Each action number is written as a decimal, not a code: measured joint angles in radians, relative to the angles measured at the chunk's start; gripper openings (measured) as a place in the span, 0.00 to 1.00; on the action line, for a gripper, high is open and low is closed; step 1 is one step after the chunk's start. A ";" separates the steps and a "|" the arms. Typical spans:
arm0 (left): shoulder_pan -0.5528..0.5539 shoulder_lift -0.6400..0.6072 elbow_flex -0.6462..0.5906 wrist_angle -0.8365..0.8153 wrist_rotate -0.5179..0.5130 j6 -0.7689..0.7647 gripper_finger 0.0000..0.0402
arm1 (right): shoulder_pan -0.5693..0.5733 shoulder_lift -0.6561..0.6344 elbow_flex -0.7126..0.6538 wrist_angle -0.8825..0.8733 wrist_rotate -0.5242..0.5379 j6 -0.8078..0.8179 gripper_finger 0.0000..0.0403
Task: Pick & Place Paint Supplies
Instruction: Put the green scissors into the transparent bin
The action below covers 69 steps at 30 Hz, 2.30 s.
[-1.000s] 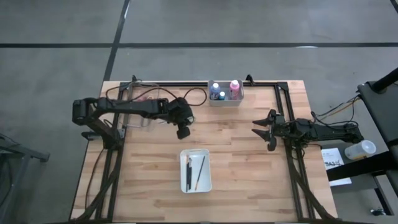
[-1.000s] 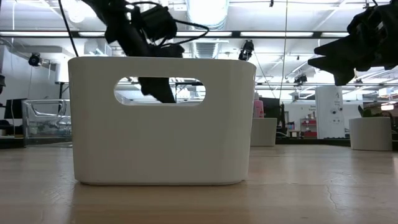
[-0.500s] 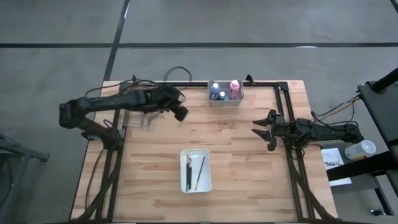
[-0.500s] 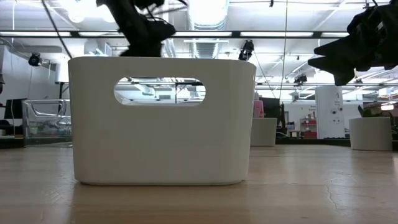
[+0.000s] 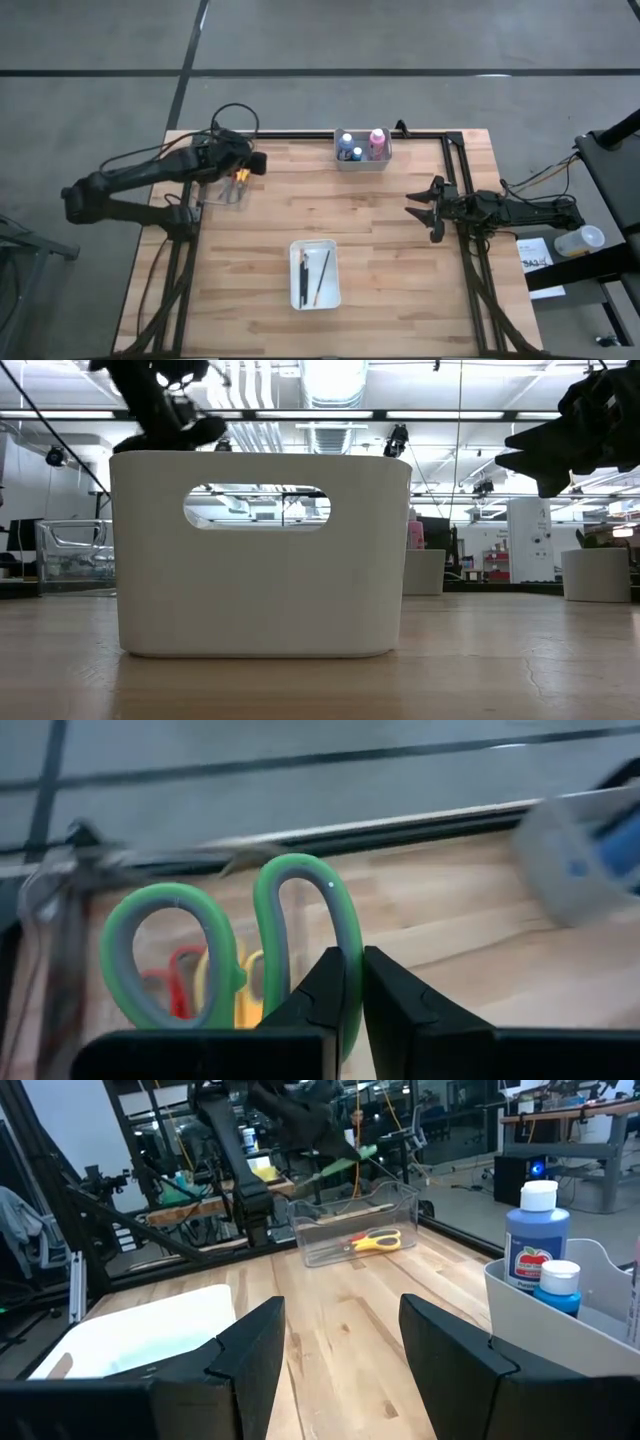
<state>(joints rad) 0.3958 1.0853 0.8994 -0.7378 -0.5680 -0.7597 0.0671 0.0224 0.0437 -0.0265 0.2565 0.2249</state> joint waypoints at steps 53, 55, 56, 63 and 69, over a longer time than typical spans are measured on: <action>0.379 0.142 -0.350 0.450 0.243 0.183 0.06 | 0.000 0.000 0.000 0.000 -0.001 0.000 0.48; 0.379 0.173 -0.350 0.459 0.250 0.180 0.06 | 0.000 0.000 0.000 0.000 -0.001 0.000 0.48; 0.379 0.187 -0.350 0.461 0.255 0.174 0.06 | 0.000 0.000 0.000 0.000 -0.001 0.000 0.48; 0.379 0.249 -0.350 0.462 0.258 0.155 0.06 | 0.000 0.000 0.000 0.000 -0.001 0.000 0.48; 0.379 0.239 -0.350 0.465 0.255 0.159 0.13 | 0.000 0.000 0.000 0.000 -0.001 0.000 0.48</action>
<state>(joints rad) 0.7750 1.3241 0.5491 -0.2731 -0.3130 -0.6010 0.0669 0.0223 0.0437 -0.0261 0.2558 0.2253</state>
